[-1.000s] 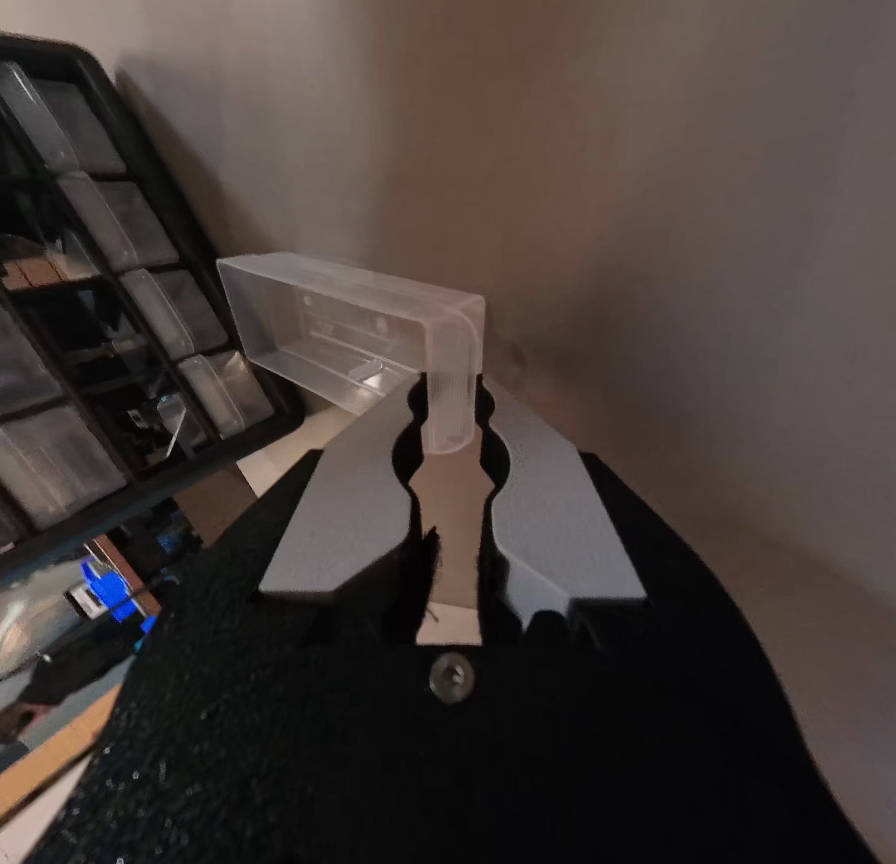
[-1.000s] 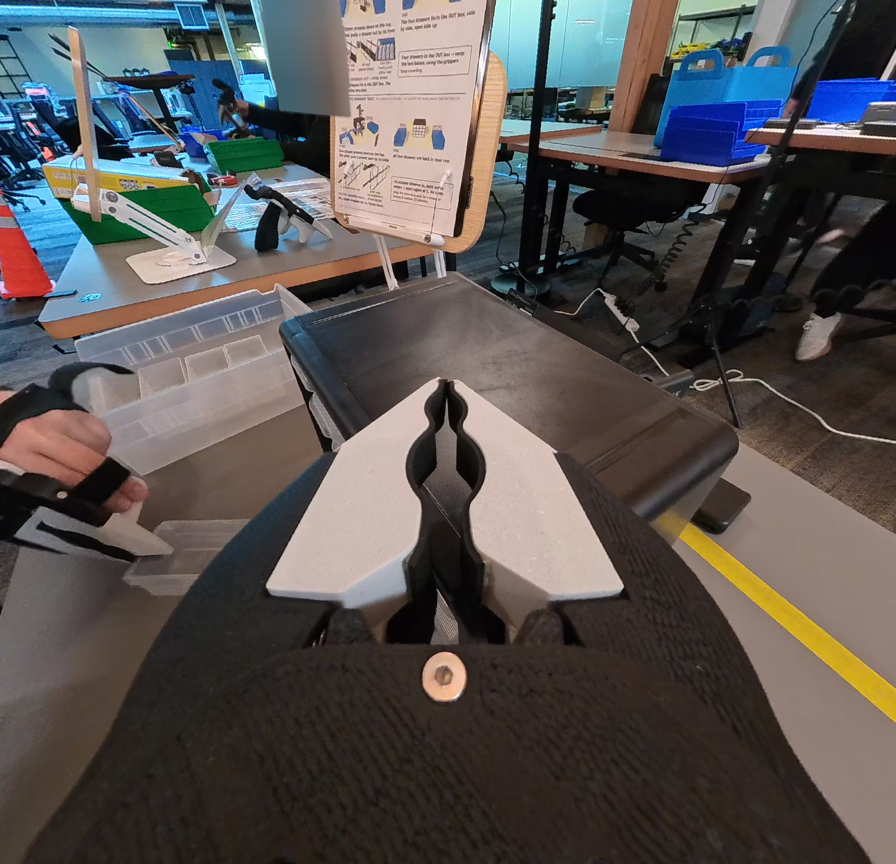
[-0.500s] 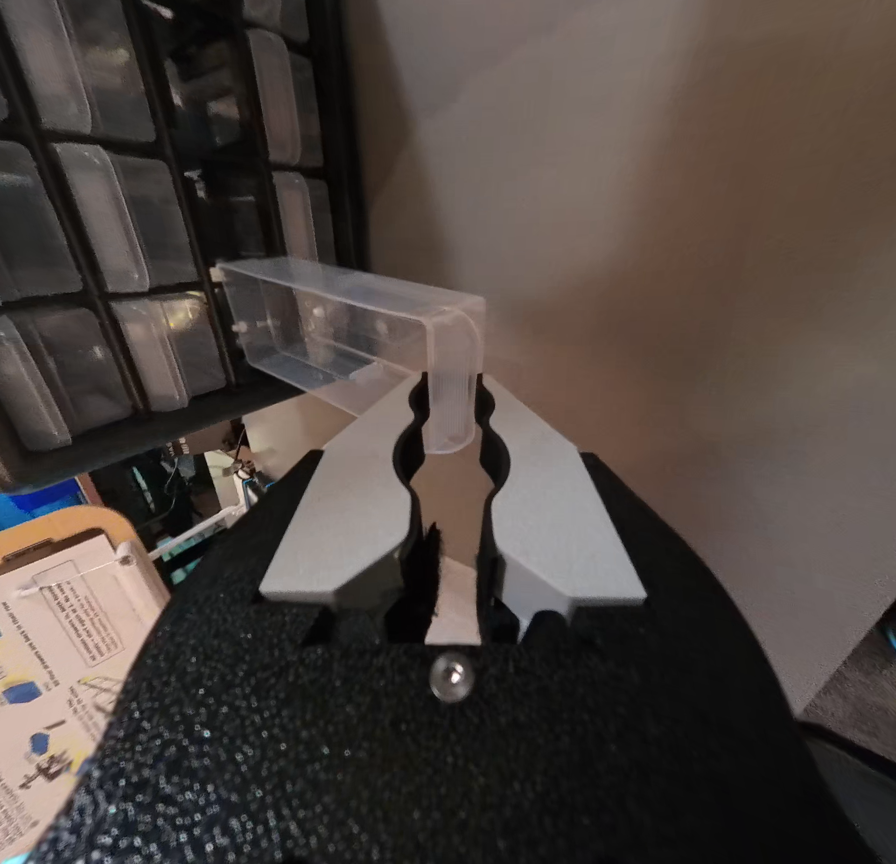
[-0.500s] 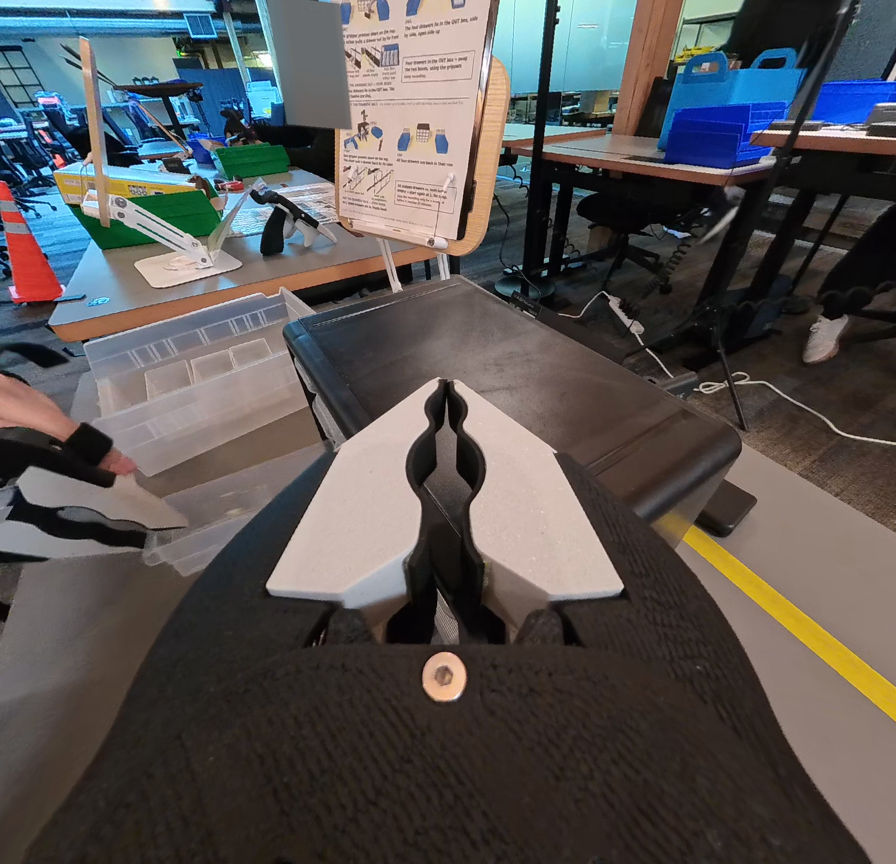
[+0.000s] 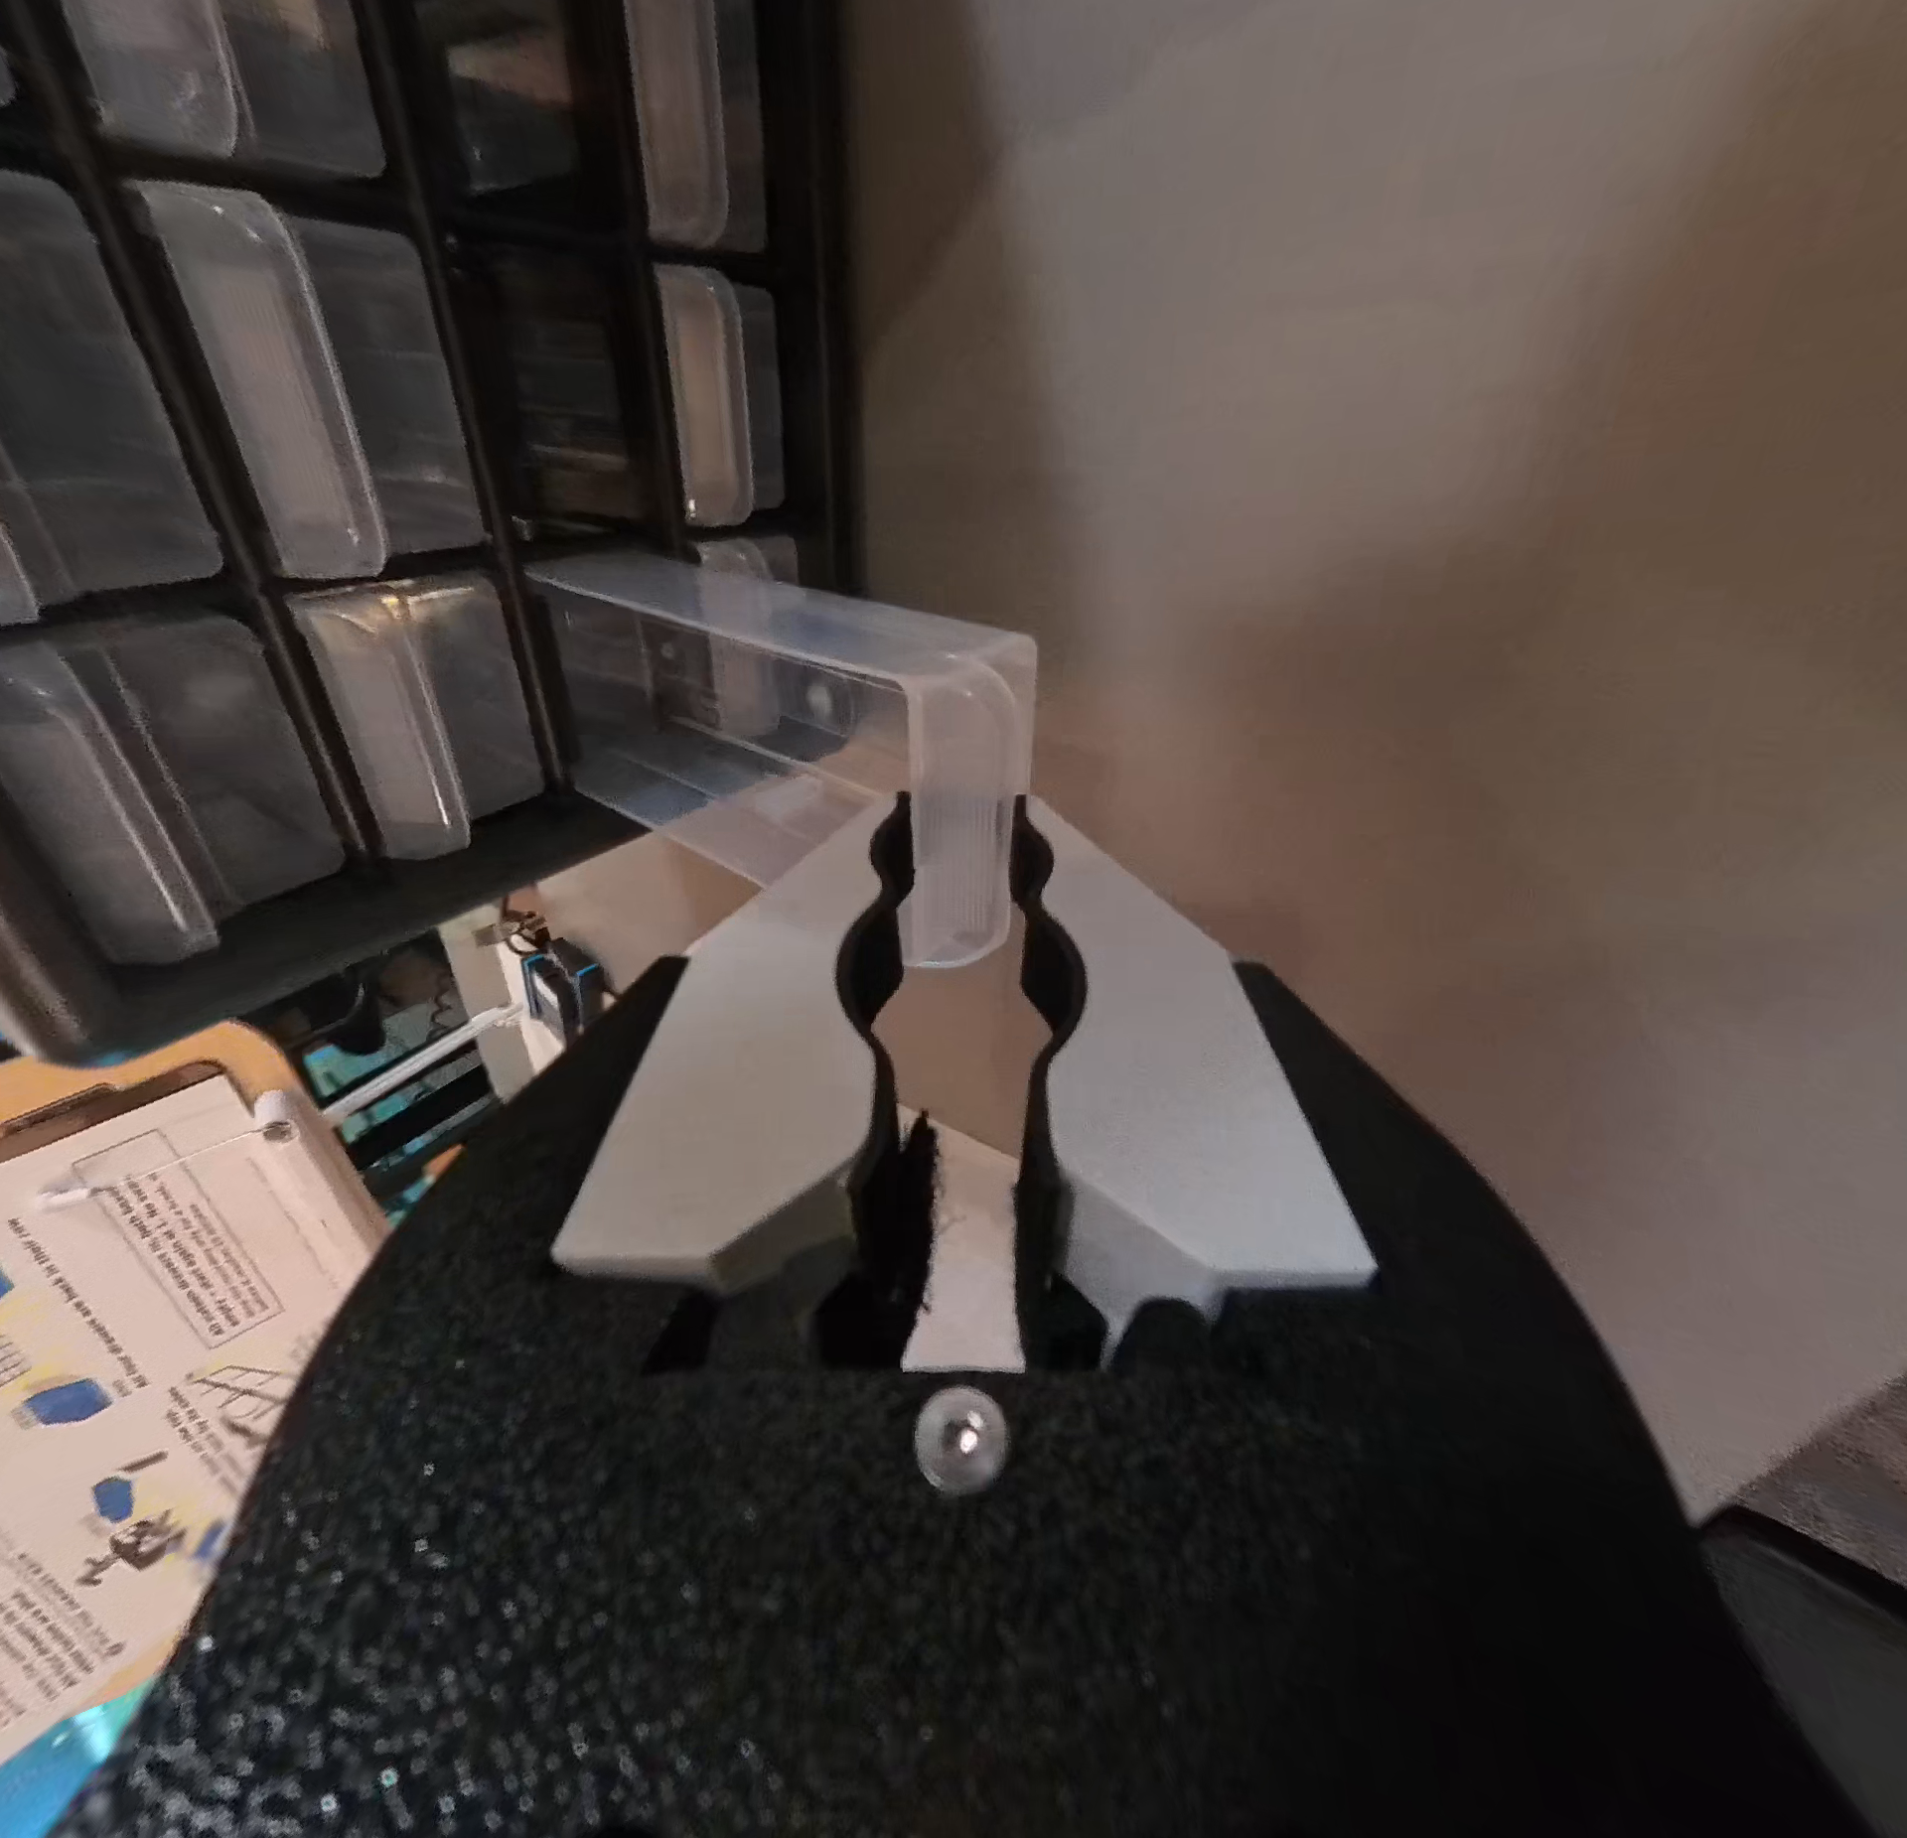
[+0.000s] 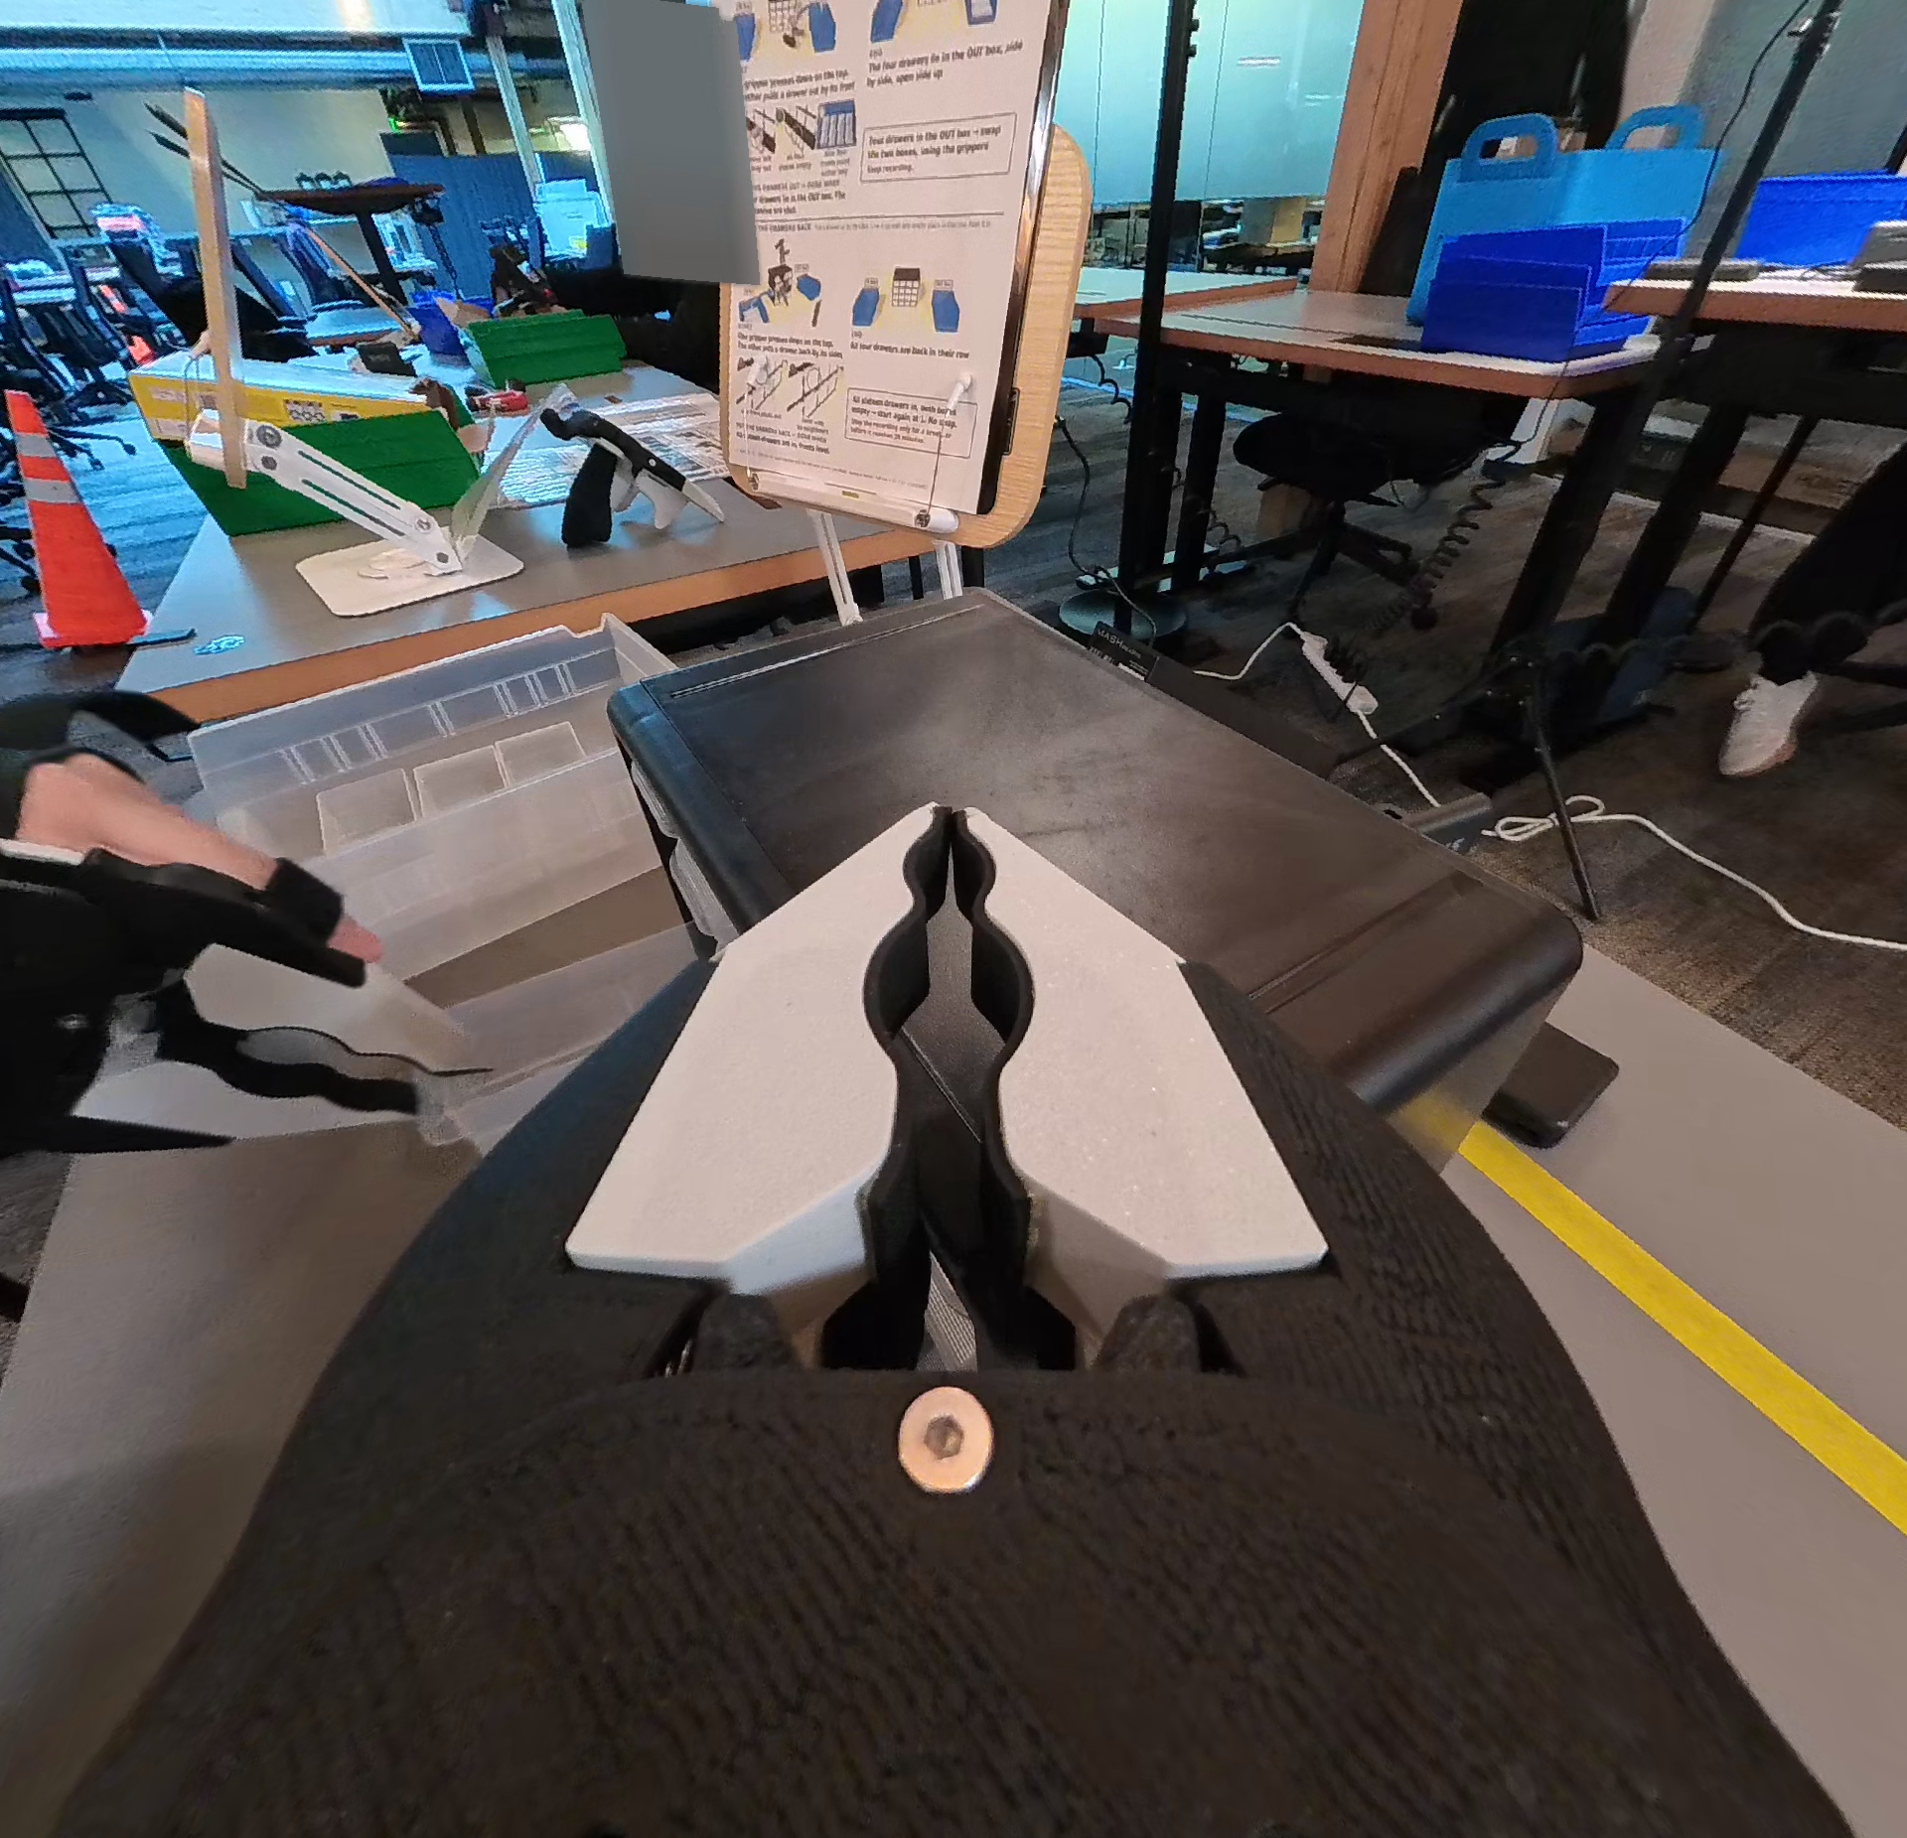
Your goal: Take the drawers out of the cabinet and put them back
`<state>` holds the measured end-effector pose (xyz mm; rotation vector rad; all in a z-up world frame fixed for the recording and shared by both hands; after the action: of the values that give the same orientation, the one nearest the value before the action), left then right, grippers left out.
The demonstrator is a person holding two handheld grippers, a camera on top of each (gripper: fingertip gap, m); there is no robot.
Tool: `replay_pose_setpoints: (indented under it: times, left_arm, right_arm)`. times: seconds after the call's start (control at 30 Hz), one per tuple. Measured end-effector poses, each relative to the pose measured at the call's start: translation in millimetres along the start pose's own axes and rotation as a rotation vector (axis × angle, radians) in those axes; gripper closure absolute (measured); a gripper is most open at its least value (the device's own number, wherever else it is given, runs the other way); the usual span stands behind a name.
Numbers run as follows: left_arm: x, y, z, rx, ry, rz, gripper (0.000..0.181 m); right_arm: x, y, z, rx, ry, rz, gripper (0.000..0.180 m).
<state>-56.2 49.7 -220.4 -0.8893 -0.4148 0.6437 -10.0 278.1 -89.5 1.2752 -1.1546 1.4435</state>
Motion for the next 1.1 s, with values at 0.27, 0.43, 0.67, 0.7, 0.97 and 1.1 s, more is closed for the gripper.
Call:
replay_pose_setpoints:
  times: [0.27, 0.43, 0.67, 0.7, 0.97, 1.1]
  left_arm:
    - [-2, 41, 38, 0.318, 0.048, -0.021, 0.164]
    - [-9, 39, 44, 0.545, -0.158, -0.066, 0.121]
    - [6, 37, 7, 0.459, -0.359, -0.34, 0.181]
    - [3, 44, 10, 0.458, -0.355, -0.304, 0.181]
    - [-3, 79, 52, 0.55, -0.429, -0.242, 0.181]
    - [-2, 64, 46, 0.567, -0.485, -0.307, 0.181]
  right_arm:
    - [0, 0, 0, 0.005, 0.003, -0.004, 0.18]
    - [0, -1, 0, 0.008, 0.006, -0.007, 0.18]
    - [0, 0, 0, -0.004, -0.001, 0.002, 0.18]
    - [0, 0, 0, -0.006, -0.003, 0.003, 0.18]
    - [0, 0, 0, -0.013, -0.006, 0.01, 0.18]
    - [0, 1, 0, -0.02, -0.012, 0.017, 0.18]
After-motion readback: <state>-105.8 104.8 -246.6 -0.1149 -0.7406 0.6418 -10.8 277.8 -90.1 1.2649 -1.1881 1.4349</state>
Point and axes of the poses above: each gripper's, where its closed fingertips meet, y out along the fingers, x out of its top, z = x × y across the jaws, the point moved 5 cm from there along -y, back along the fingers, and after that the axes turned 2 degrees about -z, right-handed, at the moved point
